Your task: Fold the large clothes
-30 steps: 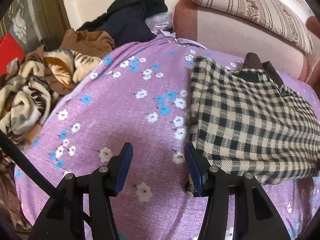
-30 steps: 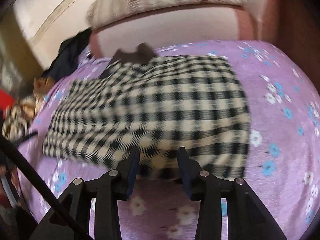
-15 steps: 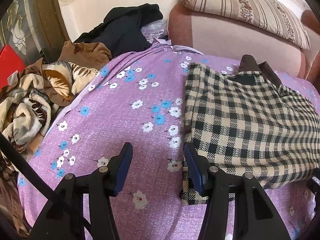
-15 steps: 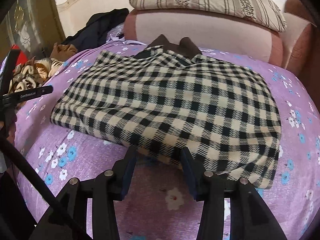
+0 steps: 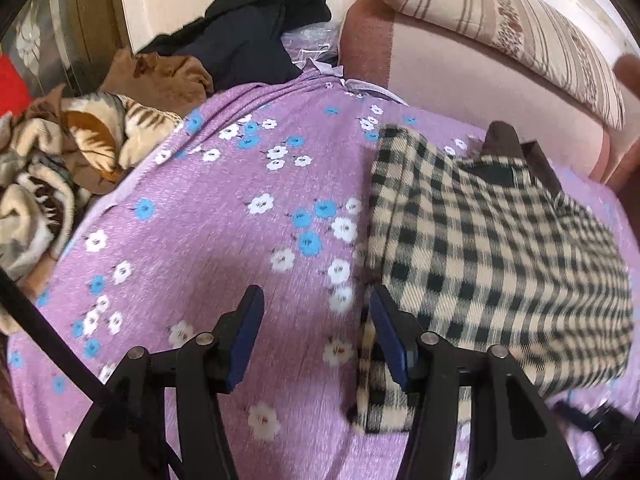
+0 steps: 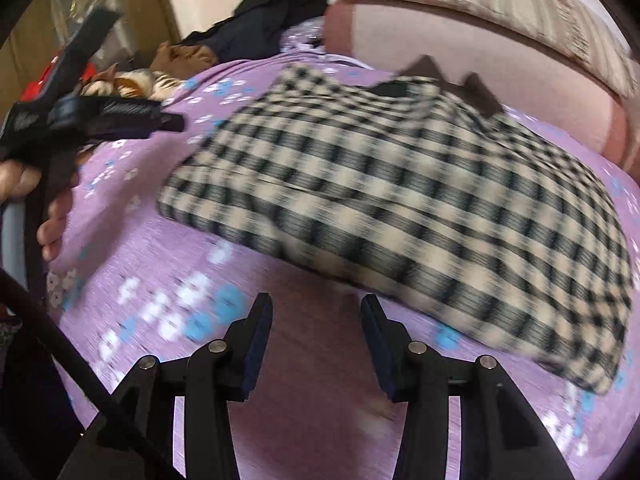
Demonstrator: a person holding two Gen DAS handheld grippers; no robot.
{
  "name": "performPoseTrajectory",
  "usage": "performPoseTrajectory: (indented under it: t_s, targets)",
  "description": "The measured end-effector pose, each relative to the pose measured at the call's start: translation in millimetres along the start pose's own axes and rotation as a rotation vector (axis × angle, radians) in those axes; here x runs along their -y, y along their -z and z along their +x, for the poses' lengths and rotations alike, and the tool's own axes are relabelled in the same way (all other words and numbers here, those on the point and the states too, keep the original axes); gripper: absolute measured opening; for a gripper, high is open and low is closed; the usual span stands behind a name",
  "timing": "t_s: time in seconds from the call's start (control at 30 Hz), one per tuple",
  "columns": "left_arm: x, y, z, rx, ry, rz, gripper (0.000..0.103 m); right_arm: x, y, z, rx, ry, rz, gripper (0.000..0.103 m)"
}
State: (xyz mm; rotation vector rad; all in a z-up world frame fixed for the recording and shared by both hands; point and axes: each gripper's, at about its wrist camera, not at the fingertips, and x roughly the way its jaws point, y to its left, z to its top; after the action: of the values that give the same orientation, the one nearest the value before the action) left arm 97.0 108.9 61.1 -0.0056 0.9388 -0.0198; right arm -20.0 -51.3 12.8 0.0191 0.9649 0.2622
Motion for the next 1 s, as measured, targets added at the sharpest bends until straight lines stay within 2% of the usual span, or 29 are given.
performPoseTrajectory:
  t_s: [0.1,0.23,0.33,0.57,0.83,1.0]
  targets:
    - [-6,-20,15,-0.018,0.057,-0.012,0.056,-30,-16,11,0.002,-0.01,-0.064,0.05]
    - [-12,-40,34,-0.034,0.141,-0.022,0.056,-68,-34,25,0.024,0.016,-0.167,0.056]
    - [-14,-50,47,-0.041,0.202,-0.034,0.056,-85,-43,37,0.03,0.036,-0.204,0.056]
    - [7,-58,76,-0.072,0.216,0.036,0.057,-105,-54,66,0.019,0.116,-0.259,0.056]
    - [12,-67,106,-0.111,0.255,0.029,0.058,-117,-59,76,0.058,0.204,-0.315,0.06]
    - [15,-74,111,-0.105,0.266,0.032,0.06,-130,-55,75,0.095,0.296,-0.392,0.061]
